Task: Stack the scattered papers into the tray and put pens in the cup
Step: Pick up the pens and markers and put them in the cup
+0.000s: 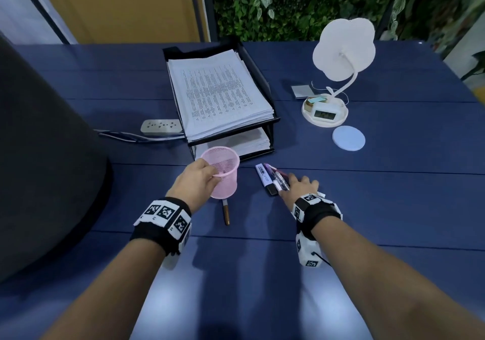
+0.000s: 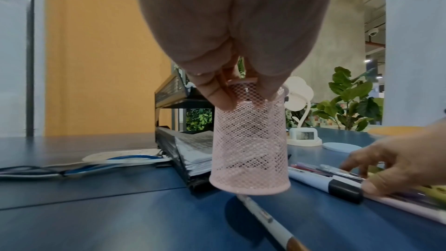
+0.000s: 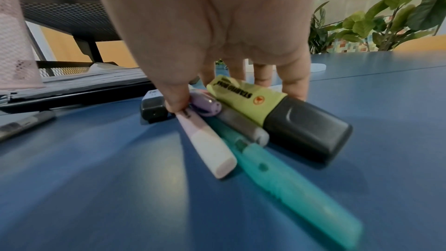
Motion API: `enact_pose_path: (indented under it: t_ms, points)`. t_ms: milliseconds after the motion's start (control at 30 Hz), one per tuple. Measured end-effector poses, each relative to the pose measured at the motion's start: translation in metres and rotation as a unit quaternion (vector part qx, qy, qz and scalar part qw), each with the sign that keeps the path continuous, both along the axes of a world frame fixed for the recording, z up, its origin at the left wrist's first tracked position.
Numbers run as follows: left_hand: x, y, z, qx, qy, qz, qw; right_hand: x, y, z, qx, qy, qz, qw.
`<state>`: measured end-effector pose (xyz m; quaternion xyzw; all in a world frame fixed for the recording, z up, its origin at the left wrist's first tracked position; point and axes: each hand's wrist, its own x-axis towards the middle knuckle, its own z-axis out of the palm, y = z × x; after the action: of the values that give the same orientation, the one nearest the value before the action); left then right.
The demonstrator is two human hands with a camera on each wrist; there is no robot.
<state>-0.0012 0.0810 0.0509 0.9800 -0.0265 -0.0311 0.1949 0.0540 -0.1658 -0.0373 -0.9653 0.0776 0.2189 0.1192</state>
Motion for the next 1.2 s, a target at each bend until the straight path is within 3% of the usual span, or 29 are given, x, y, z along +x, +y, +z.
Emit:
enact_pose_path:
  t_ms: [133,300,600,967,1067,1200]
  points:
    - [-0.011,0.019,-0.001,0.008,-0.018,0.053,0.998,-0.004,0.009,0.004,0.007,0.007,-0.012,1.000]
    - [-0.017,0.039,-0.009,0.035,0.037,0.108,0.993,-0.008,0.019,0.005,0.016,-0.002,-0.029,0.999]
    - [-0.021,0.035,-0.022,0.002,0.098,0.092,0.991,-0.013,0.036,0.003,-0.001,-0.010,-0.029,1.000]
    - [-0.019,0.025,-0.031,-0.045,0.086,0.029,0.995,-0.011,0.042,0.011,0.009,-0.032,-0.042,0.999]
    - [-0.019,0.028,-0.030,-0.099,0.043,0.063,0.992,-0.013,0.046,0.017,0.070,-0.096,-0.093,0.989]
    - [-0.009,0.035,-0.032,-0.142,0.061,0.098,0.983,-0.008,0.060,0.032,0.247,-0.161,-0.094,0.951]
